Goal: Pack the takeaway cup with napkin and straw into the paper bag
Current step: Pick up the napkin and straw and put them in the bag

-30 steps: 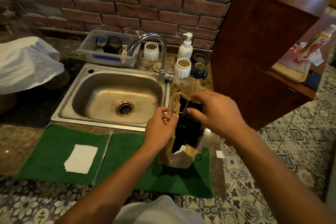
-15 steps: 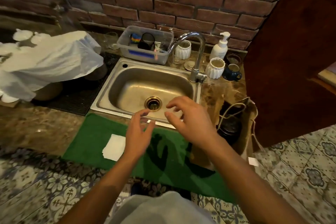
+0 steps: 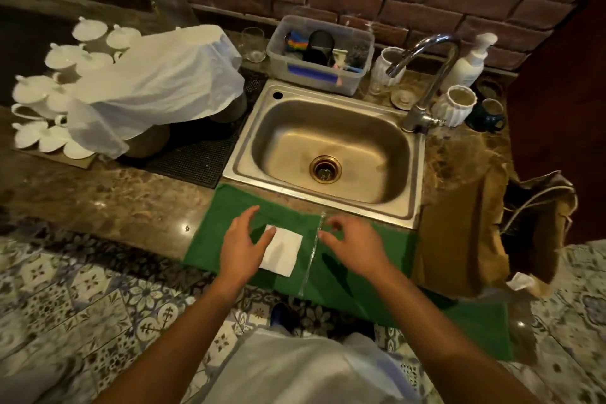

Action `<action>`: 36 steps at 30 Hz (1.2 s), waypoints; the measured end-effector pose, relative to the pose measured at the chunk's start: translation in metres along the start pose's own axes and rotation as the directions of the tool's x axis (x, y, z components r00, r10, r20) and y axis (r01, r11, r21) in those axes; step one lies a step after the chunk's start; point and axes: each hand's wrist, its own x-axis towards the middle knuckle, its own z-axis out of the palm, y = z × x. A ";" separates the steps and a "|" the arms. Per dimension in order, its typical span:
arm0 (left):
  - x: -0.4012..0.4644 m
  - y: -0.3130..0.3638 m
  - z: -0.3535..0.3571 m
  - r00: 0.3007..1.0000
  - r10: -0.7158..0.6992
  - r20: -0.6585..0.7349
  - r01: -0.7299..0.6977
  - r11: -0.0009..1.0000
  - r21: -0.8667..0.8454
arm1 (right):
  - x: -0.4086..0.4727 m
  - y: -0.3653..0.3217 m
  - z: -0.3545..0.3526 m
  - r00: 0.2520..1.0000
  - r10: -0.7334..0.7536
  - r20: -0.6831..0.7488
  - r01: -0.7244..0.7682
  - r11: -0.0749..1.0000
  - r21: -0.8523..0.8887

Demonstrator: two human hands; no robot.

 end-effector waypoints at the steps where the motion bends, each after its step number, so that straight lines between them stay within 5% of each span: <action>1: 0.001 -0.004 0.001 0.999 -0.023 0.024 0.022 1.000 0.009 | 0.003 0.001 0.011 0.997 0.065 0.043 -0.066 0.997 0.030; 7: 0.005 -0.022 0.017 0.994 -0.051 0.101 0.036 0.988 0.147 | 0.012 0.006 0.066 0.948 0.308 0.078 -0.307 0.951 -0.020; 14: 0.006 -0.022 0.026 0.984 -0.082 0.156 0.052 0.981 0.187 | 0.013 -0.003 0.090 0.934 0.357 0.010 -0.350 0.922 -0.165; 20: 0.005 -0.029 0.037 0.949 -0.123 0.290 0.129 0.992 0.001 | 0.019 -0.006 0.094 0.906 0.419 0.060 -0.407 0.901 -0.153; 26: 0.005 -0.021 0.024 0.917 -0.056 0.395 0.161 0.958 -0.239 | 0.013 0.006 0.082 0.904 0.419 0.082 -0.425 0.902 0.081; 29: 0.007 0.002 0.010 0.918 0.008 0.397 0.144 0.926 -0.350 | 0.004 0.008 0.056 0.941 0.339 0.018 -0.327 0.892 0.312; 32: 0.009 0.040 -0.006 0.912 0.089 0.400 0.113 0.884 -0.453 | -0.006 0.003 0.015 0.963 0.268 0.017 -0.207 0.703 0.681; 36: 0.003 0.098 -0.021 0.900 0.210 0.383 0.038 0.836 -0.548 | -0.027 0.000 -0.037 0.962 0.154 -0.225 0.063 0.677 0.733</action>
